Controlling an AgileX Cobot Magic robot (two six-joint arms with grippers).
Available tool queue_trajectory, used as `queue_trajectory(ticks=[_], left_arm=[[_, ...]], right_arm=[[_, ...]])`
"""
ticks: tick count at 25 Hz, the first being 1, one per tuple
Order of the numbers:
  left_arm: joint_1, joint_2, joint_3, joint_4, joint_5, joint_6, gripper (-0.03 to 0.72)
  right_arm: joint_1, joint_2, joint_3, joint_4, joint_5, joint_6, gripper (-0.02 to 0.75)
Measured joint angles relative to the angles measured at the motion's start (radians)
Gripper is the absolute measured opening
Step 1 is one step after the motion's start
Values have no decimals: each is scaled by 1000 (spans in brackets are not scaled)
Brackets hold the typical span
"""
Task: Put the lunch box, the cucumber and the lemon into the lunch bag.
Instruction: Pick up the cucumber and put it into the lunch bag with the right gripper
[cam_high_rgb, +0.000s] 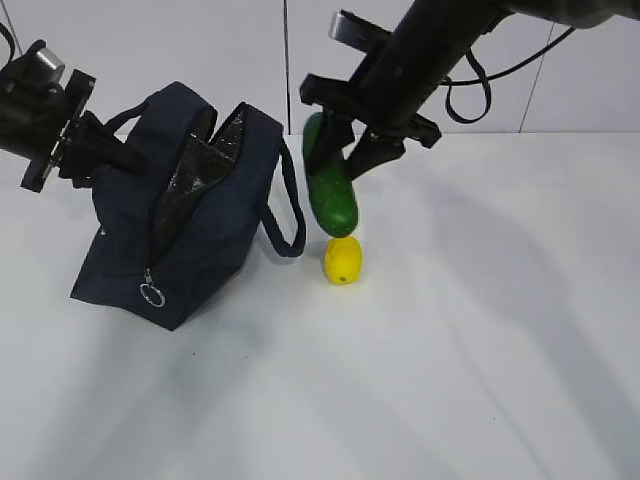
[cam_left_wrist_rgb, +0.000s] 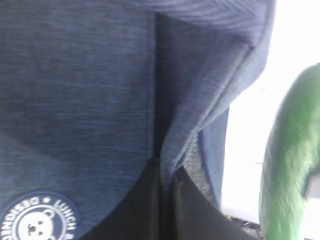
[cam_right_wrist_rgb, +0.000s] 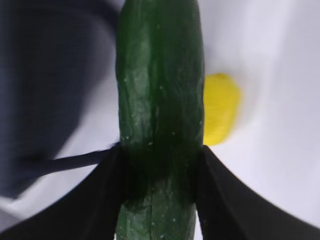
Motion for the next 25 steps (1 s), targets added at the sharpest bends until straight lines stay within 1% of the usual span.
queue_trajectory(ticks=[4, 7, 10, 13, 18, 25], left_arm=[[0, 0, 0, -40, 0, 0, -9], [0, 0, 0, -71, 0, 0, -9], [0, 0, 0, -96, 0, 0, -9], [-2, 0, 0, -105, 0, 2, -9], [-2, 0, 0, -111, 0, 2, -9], [-2, 0, 0, -111, 0, 2, -9]], right_arm=[[0, -14, 0, 250, 2, -122, 339], [0, -14, 0, 384, 2, -188, 338], [2, 8, 0, 471, -16, -203, 338], [6, 44, 0, 517, -54, -205, 338], [17, 103, 0, 564, -150, -207, 338], [42, 132, 0, 591, -266, -207, 345]])
